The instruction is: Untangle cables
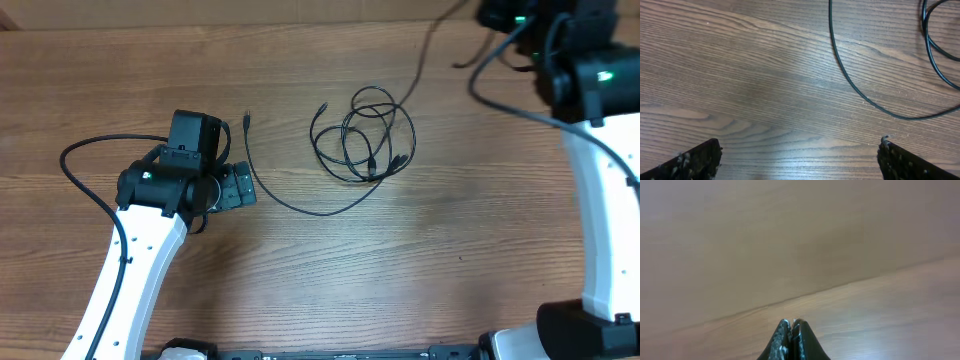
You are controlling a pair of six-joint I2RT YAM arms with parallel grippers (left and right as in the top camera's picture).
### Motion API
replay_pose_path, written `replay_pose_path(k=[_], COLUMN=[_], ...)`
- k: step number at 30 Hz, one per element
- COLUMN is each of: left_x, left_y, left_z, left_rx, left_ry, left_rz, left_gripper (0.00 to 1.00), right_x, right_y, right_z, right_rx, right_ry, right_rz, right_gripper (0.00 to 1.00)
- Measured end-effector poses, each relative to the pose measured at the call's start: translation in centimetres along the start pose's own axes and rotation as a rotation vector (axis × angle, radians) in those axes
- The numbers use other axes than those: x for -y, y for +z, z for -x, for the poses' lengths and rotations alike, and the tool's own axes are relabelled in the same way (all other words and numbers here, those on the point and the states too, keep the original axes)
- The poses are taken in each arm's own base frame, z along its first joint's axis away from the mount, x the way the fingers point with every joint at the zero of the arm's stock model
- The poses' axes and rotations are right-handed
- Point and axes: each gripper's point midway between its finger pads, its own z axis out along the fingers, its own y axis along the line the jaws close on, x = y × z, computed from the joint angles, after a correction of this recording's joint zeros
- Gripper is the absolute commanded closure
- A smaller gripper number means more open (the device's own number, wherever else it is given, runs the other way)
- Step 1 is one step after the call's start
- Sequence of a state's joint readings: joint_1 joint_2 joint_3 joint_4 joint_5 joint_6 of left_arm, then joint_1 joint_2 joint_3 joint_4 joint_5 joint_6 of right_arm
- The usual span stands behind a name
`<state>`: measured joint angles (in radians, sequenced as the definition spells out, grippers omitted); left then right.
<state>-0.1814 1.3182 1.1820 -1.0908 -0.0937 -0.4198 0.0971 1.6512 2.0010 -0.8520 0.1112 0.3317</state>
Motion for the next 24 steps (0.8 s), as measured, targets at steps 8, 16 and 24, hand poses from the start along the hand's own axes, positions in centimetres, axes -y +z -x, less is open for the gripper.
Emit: replay_pose_path(k=[8,16,24], left_x=[0.0,0.0,0.0], left_y=[0.0,0.0,0.0], left_z=[0.0,0.0,0.0], left_rx=[0.000,0.000,0.000], left_ry=[0.000,0.000,0.000], left_rz=[0.000,0.000,0.000], left_gripper=[0.01,0.01,0.00], right_x=[14.7,24.5,28.7], right_y=[-1.4,-2.9,-1.3], right_z=[1.2,-1.0,-7.0], right_rx=[-0.024,-0.125,-0.353], right_ry=[0.101,0.207,0.272], right_rz=[-0.361,-0.594,-0.737], right_gripper=[0.96,0.96,0.45])
